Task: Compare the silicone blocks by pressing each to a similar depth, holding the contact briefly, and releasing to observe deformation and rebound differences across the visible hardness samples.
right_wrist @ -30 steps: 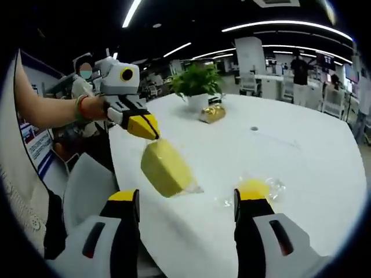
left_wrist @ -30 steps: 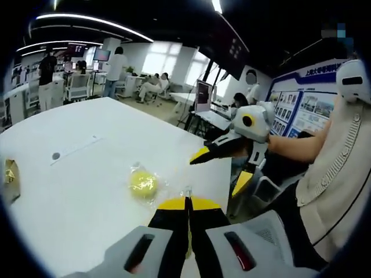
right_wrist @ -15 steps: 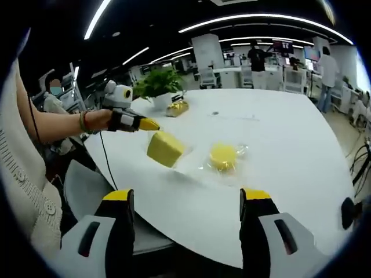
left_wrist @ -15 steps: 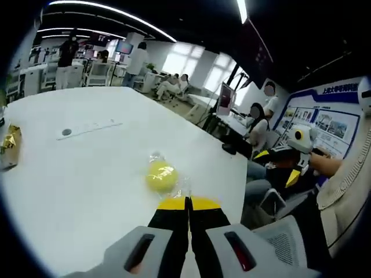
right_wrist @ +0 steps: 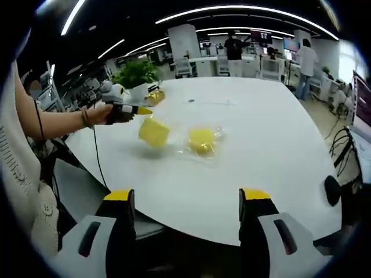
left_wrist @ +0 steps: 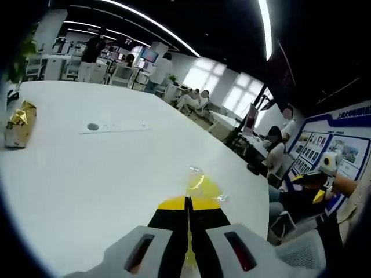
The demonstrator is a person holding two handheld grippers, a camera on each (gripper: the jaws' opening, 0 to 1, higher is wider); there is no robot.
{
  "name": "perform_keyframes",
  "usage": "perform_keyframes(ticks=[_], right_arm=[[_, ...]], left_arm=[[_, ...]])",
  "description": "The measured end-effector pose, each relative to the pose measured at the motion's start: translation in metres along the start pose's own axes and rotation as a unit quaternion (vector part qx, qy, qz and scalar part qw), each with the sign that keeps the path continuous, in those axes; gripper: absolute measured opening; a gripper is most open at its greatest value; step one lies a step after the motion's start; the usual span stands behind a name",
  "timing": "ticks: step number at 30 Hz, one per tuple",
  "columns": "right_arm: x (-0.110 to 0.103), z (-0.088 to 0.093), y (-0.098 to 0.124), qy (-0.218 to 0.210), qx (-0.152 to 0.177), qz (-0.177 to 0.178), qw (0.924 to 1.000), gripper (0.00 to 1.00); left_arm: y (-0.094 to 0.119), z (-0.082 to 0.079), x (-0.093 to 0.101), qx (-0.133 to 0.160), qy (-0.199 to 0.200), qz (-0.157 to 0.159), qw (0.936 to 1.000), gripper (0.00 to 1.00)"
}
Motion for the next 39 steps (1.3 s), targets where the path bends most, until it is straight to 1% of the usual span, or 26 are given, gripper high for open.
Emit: perform_keyframes(ticks=[1, 2, 4, 8, 12, 16, 23, 26, 31, 33, 34, 36, 39], right_arm=[[0.0, 0.002, -0.002, -0.005, -0.008, 0.003, 1.0, 0.68], [0.0, 0.002, -0.004, -0.006, -0.005, 0.004, 1.0, 0.68], [-0.001, 0.002, -0.007, -0.011, -0.007, 0.002, 0.9999, 0.68], [-0.005, 0.002, -0.014, -0.004, -0.023, -0.003, 0.9997, 0.67], [-0.007, -0.002, -0.019, -0.001, -0.027, -0.01, 0.9996, 0.67], [-0.007, -0.008, -0.022, 0.012, -0.029, -0.012, 0.9994, 0.66], [-0.008, -0.007, -0.025, 0.014, -0.034, -0.019, 0.9991, 0.65], [-0.01, -0.009, -0.026, 0.01, -0.027, -0.026, 0.9993, 0.63], [-0.012, -0.01, -0.029, 0.014, -0.027, -0.031, 0.999, 0.63], [-0.013, -0.011, -0.029, 0.014, -0.024, -0.034, 0.999, 0.63], [-0.013, -0.011, -0.029, 0.014, -0.024, -0.035, 0.999, 0.63], [-0.015, -0.011, -0.029, 0.014, -0.022, -0.042, 0.9988, 0.63], [-0.015, -0.013, -0.03, 0.017, -0.017, -0.047, 0.9986, 0.62]], left_arm=[[-0.001, 0.001, -0.006, -0.002, 0.003, -0.005, 1.0, 0.0], [-0.002, 0.004, -0.015, -0.005, 0.013, -0.015, 0.9998, 0.0], [-0.004, 0.006, -0.027, -0.003, 0.023, -0.022, 0.9995, 0.0], [-0.006, 0.011, -0.045, -0.005, 0.032, -0.033, 0.9989, 0.0], [-0.007, 0.019, -0.058, -0.014, 0.036, -0.046, 0.9982, 0.0], [-0.008, 0.029, -0.065, -0.03, 0.031, -0.057, 0.9975, 0.0], [-0.007, 0.041, -0.074, -0.041, 0.029, -0.066, 0.9965, 0.0], [-0.007, 0.041, -0.075, -0.034, 0.033, -0.067, 0.9966, 0.0], [-0.007, 0.041, -0.073, -0.032, 0.023, -0.073, 0.9966, 0.0], [-0.005, 0.041, -0.072, -0.03, 0.017, -0.085, 0.9958, 0.0], [-0.003, 0.039, -0.072, -0.023, 0.015, -0.101, 0.9946, 0.01], [0.001, 0.038, -0.072, -0.017, 0.004, -0.128, 0.9917, 0.04], [0.008, 0.04, -0.069, -0.02, 0.0, -0.148, 0.9888, 0.12]])
Point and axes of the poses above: the point that each gripper's makers call its tool centre point, and the gripper's own axes: y roughly backward along the fingers, x roughly to its right, z roughly out of its underside, the point moved 5 cm from there along y, roughly backward along the fingers, and after that the axes turned 3 degrees about -x, right-handed, at the moved point
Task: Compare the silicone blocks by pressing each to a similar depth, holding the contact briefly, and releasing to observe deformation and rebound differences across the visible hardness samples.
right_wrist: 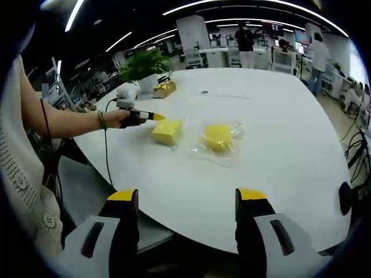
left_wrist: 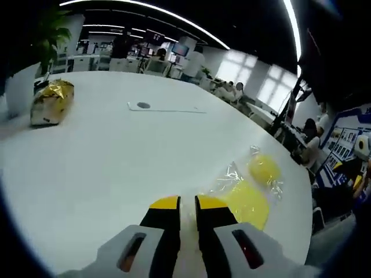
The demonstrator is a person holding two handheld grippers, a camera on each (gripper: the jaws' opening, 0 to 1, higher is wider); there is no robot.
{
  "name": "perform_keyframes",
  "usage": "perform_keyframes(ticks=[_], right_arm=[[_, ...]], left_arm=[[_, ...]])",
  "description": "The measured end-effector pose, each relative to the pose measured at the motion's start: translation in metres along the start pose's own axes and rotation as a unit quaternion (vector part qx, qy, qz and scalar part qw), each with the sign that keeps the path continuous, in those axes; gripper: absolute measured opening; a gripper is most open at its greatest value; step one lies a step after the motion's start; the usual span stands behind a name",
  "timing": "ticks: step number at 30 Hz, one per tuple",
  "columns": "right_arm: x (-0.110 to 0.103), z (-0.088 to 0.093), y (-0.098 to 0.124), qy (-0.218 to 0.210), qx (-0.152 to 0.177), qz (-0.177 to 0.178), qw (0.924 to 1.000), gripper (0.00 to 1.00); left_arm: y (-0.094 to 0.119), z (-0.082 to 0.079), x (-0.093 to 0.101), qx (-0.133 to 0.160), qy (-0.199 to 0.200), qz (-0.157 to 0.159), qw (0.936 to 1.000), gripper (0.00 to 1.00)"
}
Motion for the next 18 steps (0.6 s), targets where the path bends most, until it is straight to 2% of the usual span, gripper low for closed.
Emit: perform_keyframes(ticks=[5, 8, 13, 18], right_arm=[[-0.001, -0.004, 0.002, 0.005, 0.018, -0.014, 0.9997, 0.62], [-0.002, -0.005, 0.001, 0.007, 0.027, -0.025, 0.9993, 0.62], [-0.006, -0.011, -0.001, 0.014, 0.047, -0.044, 0.9978, 0.62], [-0.006, -0.013, -0.004, 0.014, 0.058, -0.06, 0.9964, 0.61]], left_arm=[[0.022, 0.008, 0.008, -0.007, -0.008, -0.027, 0.9996, 0.23], [0.038, 0.014, 0.02, -0.008, -0.002, -0.031, 0.9995, 0.28], [0.067, 0.025, 0.05, -0.004, -0.006, -0.027, 0.9996, 0.3], [0.091, 0.037, 0.08, 0.01, -0.01, -0.032, 0.9994, 0.38]])
Point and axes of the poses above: the point that each gripper's makers call its tool centre point, and the gripper's own axes: y roughly backward along the fingers, x roughly to its right, z roughly out of its underside, the point moved 5 cm from there along y, roughly backward along the fingers, and after that the axes turned 3 degrees about -x, right-handed, at the moved point
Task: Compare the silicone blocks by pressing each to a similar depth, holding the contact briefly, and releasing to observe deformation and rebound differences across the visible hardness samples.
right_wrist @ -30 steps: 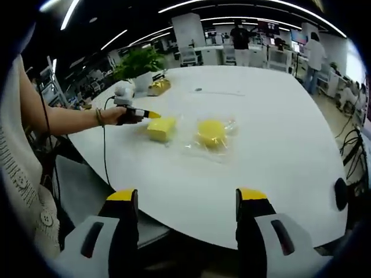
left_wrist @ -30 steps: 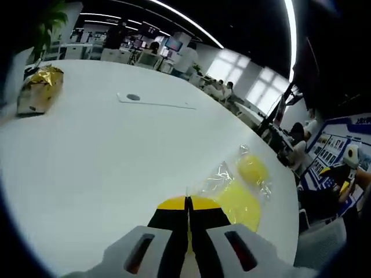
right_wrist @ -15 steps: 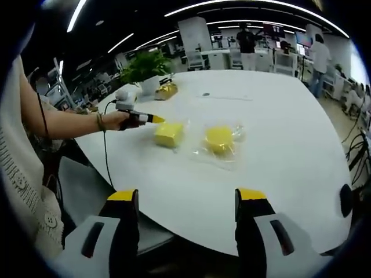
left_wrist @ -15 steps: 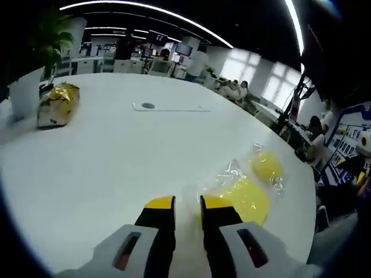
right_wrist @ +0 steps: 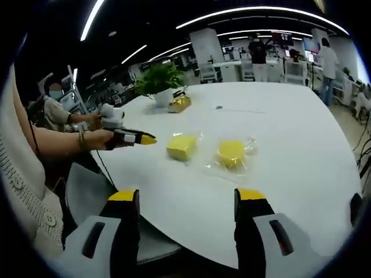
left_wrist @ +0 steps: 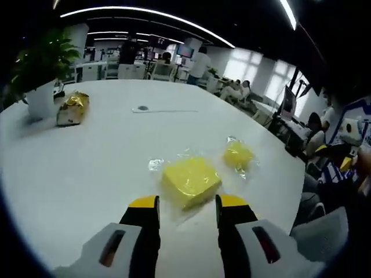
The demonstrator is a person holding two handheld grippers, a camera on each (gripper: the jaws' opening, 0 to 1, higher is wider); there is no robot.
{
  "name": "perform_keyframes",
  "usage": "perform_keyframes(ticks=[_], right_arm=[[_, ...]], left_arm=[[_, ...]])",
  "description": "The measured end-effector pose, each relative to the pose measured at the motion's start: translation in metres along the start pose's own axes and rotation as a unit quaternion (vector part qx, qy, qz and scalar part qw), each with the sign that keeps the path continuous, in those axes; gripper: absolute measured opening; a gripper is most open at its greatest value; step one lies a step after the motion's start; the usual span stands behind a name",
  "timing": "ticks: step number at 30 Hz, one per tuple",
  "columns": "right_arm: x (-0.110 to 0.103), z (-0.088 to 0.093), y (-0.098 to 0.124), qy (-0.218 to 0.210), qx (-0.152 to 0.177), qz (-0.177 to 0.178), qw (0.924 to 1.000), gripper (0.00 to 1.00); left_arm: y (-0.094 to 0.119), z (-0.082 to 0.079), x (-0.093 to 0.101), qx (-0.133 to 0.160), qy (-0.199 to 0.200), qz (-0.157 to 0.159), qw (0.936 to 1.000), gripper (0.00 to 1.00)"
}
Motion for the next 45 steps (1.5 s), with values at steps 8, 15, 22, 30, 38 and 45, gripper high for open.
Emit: perform_keyframes(ticks=[8, 15, 22, 30, 38, 45], right_arm=[[-0.002, -0.006, -0.003, 0.009, 0.025, -0.033, 0.9991, 0.65], [0.005, -0.002, -0.001, 0.034, 0.025, -0.061, 0.9973, 0.73], [0.018, -0.005, 0.008, -0.007, 0.052, -0.071, 0.9961, 0.81], [0.021, -0.001, 0.013, -0.014, 0.068, -0.074, 0.9949, 0.84], [0.023, 0.001, 0.016, -0.011, 0.088, -0.082, 0.9926, 0.88], [0.02, -0.002, 0.016, 0.006, 0.109, -0.088, 0.9901, 0.86]], left_arm=[[0.041, 0.013, 0.051, 0.056, 0.013, 0.027, 0.998, 0.43], [0.071, 0.023, 0.074, 0.084, -0.004, 0.025, 0.9962, 0.5], [0.084, 0.034, 0.092, 0.099, 0.028, 0.031, 0.9942, 0.55], [0.082, 0.03, 0.104, 0.115, 0.029, 0.057, 0.9913, 0.62], [0.079, 0.017, 0.112, 0.122, 0.006, 0.072, 0.9899, 0.72], [0.077, 0.014, 0.11, 0.113, -0.009, 0.08, 0.9904, 0.73]])
Point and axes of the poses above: the point that each gripper's makers call its tool centre point, and the gripper's own axes: y roughly backward along the fingers, x roughly to its right, z roughly out of its underside, the point moved 5 cm from there along y, roughly backward along the fingers, and after that the axes turned 3 degrees about -x, right-handed, at the moved point
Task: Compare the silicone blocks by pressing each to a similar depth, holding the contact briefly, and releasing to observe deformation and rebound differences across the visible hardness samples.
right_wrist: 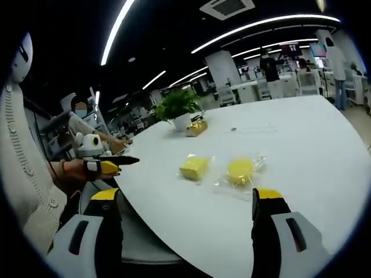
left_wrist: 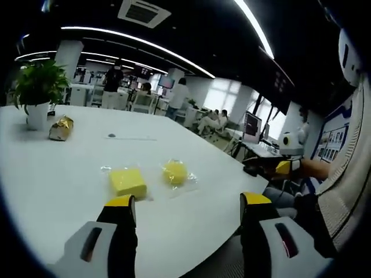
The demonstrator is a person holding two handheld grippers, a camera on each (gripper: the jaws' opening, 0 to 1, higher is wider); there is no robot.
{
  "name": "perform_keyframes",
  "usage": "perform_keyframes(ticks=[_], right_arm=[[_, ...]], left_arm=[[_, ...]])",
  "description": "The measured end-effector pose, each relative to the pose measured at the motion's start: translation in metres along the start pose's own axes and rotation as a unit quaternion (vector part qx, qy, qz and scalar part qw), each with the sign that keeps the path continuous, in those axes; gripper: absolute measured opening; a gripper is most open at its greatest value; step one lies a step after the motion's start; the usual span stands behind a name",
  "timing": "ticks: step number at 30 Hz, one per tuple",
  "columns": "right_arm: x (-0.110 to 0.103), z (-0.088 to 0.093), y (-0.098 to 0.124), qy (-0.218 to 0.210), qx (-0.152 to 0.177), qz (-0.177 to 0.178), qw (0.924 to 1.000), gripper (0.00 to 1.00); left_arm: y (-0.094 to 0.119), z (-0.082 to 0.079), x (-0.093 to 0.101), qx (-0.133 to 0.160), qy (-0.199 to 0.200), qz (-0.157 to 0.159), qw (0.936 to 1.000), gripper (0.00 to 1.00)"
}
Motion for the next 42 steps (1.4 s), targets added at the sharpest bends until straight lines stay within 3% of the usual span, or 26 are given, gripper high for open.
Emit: perform_keyframes(ticks=[7, 16, 19, 25, 29, 30, 39, 42], right_arm=[[-0.005, -0.007, 0.0, 0.05, 0.025, -0.008, 0.9984, 0.87], [0.0, 0.001, -0.001, 0.059, 0.002, -0.005, 0.9983, 0.87], [0.004, 0.004, 0.0, 0.04, -0.006, -0.001, 0.9992, 0.86], [0.01, 0.009, 0.006, 0.026, -0.008, 0.013, 0.9995, 0.85], [0.015, 0.014, 0.009, 0.011, -0.015, 0.02, 0.9996, 0.85], [0.016, 0.015, 0.009, 0.005, -0.017, 0.022, 0.9996, 0.85], [0.025, 0.027, 0.007, -0.018, -0.025, 0.029, 0.9991, 0.82], [0.027, 0.031, 0.007, -0.032, -0.032, 0.031, 0.9985, 0.81]], left_arm=[[-0.003, 0.0, -0.002, -0.014, -0.046, 0.008, 0.9988, 0.74], [-0.011, -0.002, -0.001, -0.021, -0.056, 0.02, 0.998, 0.77], [-0.018, -0.006, -0.002, -0.013, -0.003, 0.03, 0.9995, 0.82], [-0.036, -0.019, -0.019, 0.014, 0.088, 0.017, 0.9959, 0.78], [-0.053, -0.023, -0.027, 0.007, 0.085, 0.007, 0.9963, 0.75], [-0.06, -0.02, -0.033, -0.012, 0.081, -0.008, 0.9966, 0.74], [-0.12, -0.025, -0.038, -0.052, 0.085, 0.005, 0.995, 0.74], [-0.138, -0.025, -0.043, -0.057, 0.117, 0.01, 0.9915, 0.73]])
Point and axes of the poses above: the point that each gripper's makers call its tool centre point, and the gripper's own axes: y roughly backward along the fingers, x roughly to its right, z roughly out of its underside, the point moved 5 cm from there along y, roughly backward along the fingers, and after that the axes turned 3 degrees about -x, right-handed, at the moved point
